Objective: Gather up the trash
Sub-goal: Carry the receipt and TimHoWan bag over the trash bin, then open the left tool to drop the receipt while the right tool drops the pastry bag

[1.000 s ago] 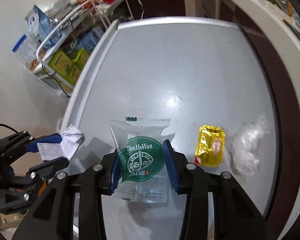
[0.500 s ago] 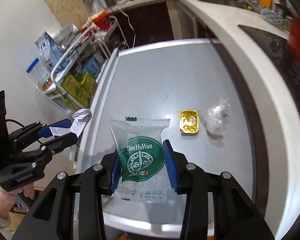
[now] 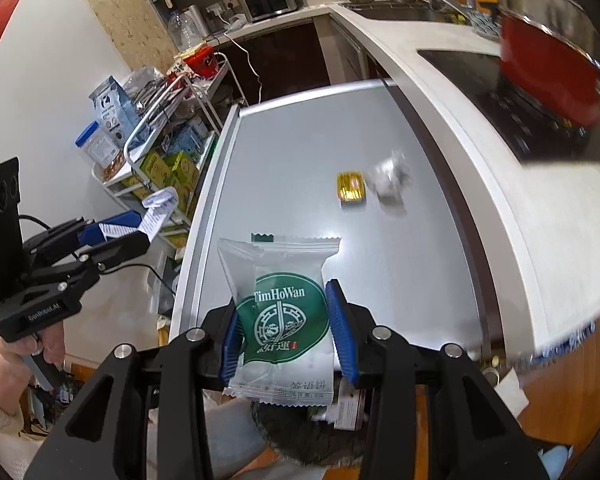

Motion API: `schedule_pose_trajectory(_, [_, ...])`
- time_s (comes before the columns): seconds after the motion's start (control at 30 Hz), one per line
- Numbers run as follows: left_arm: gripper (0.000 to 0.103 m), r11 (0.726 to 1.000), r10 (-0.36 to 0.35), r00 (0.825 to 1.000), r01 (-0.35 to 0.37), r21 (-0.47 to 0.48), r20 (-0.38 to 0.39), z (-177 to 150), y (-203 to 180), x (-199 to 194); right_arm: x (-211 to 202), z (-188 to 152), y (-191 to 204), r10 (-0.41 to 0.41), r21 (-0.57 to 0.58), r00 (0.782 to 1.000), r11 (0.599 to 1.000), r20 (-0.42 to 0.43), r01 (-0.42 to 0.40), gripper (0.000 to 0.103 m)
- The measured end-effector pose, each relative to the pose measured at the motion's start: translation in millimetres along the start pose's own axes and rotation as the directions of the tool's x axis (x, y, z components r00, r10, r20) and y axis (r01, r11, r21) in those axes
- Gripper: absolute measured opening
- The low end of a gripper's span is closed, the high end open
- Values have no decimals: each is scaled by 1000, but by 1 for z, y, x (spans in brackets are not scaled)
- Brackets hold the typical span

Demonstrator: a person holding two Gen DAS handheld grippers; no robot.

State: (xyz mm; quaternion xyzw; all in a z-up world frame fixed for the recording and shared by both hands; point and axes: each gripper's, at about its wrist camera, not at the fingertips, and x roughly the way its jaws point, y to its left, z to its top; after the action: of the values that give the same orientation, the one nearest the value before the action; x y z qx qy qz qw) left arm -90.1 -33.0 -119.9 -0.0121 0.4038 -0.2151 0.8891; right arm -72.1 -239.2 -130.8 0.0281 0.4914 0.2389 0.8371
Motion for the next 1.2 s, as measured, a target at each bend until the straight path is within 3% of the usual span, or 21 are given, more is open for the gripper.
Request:
schedule_pose_trajectory(0.4, [40, 998, -51, 990, 56, 34, -133, -72, -45, -6, -2, -90, -1, -1, 33, 992, 999, -127, 5, 39])
schedule_pose_trajectory(0.7, [40, 997, -35, 965, 50, 52, -262, -121, -57, 25, 46, -144, -11, 3, 98, 967, 995, -253, 22, 39])
schedule_pose_trajectory(0.97, [40, 998, -14, 933, 34, 50, -360, -152, -59, 71, 90, -162, -28, -41, 118, 946, 990, -320, 83, 39])
schedule_pose_trajectory(1.2, [41, 997, -8, 920, 39, 70, -391, -158, -68, 92, 110, -168, -43, -52, 162, 932, 980, -360, 117, 40])
